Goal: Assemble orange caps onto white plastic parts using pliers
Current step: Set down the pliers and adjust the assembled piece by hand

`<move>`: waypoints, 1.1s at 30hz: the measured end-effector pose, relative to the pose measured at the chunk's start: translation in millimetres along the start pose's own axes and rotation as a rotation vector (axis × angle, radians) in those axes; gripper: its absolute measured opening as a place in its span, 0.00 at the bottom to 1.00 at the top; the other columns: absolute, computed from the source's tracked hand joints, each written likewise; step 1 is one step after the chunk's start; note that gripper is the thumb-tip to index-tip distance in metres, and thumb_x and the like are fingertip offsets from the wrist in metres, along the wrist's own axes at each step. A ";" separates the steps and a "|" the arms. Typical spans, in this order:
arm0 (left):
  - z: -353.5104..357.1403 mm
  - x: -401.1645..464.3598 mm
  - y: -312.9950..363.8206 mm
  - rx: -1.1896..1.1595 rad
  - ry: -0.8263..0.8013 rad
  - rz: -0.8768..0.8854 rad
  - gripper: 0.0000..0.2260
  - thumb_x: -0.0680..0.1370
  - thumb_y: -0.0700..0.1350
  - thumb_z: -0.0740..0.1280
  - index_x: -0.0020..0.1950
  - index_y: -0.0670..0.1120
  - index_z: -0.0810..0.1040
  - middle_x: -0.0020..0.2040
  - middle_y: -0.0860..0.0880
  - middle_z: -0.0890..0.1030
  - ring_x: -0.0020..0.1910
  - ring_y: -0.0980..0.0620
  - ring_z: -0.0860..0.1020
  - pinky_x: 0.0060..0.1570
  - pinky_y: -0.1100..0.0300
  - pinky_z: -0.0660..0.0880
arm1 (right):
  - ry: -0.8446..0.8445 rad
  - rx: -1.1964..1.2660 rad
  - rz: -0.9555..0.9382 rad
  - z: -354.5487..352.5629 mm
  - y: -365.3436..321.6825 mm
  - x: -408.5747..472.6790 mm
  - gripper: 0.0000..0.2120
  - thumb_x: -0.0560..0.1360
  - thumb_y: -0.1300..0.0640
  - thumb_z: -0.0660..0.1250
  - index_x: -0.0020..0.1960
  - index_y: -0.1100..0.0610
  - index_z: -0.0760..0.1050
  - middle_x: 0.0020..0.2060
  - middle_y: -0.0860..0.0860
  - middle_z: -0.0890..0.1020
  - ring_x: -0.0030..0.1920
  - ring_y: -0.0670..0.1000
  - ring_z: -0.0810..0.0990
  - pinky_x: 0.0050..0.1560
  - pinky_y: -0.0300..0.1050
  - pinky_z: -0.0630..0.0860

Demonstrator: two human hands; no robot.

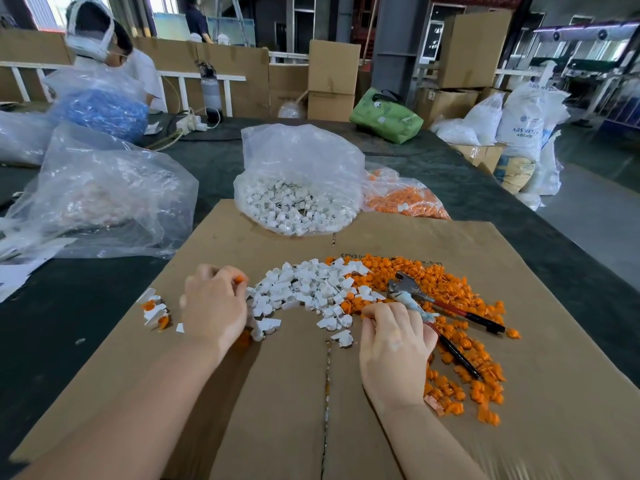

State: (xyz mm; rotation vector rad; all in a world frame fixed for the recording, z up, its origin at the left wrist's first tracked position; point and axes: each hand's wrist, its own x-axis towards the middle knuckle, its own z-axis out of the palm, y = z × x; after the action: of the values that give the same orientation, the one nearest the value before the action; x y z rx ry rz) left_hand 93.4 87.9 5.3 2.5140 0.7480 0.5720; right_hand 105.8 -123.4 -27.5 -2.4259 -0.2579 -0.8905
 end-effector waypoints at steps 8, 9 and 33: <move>3.1 -1.0 -5.6 0.148 0.004 -0.028 0.11 0.80 0.46 0.60 0.60 0.54 0.77 0.62 0.48 0.70 0.63 0.45 0.63 0.60 0.48 0.61 | -0.015 -0.106 0.041 3.5 2.2 -0.6 0.06 0.67 0.67 0.73 0.40 0.57 0.80 0.38 0.52 0.80 0.41 0.58 0.78 0.47 0.55 0.70; 3.8 -2.5 -3.8 0.138 0.030 -0.018 0.11 0.79 0.46 0.61 0.60 0.54 0.77 0.63 0.48 0.69 0.64 0.45 0.62 0.60 0.48 0.60 | -0.014 -0.115 0.041 4.0 2.4 -0.8 0.07 0.67 0.67 0.73 0.40 0.57 0.80 0.39 0.52 0.80 0.41 0.57 0.78 0.47 0.55 0.70; 48.4 -58.8 41.6 -0.369 -0.256 0.464 0.07 0.74 0.50 0.70 0.50 0.51 0.80 0.42 0.63 0.68 0.44 0.67 0.70 0.43 0.79 0.63 | -0.246 -0.194 0.108 8.5 3.0 3.3 0.07 0.75 0.52 0.67 0.50 0.55 0.76 0.46 0.51 0.79 0.48 0.55 0.75 0.52 0.52 0.64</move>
State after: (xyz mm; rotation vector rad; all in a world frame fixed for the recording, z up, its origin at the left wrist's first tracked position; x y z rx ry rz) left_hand 89.2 7.6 -27.2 2.3431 -0.0434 0.4702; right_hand 113.9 -121.2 -32.0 -2.7035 -0.1320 -0.5923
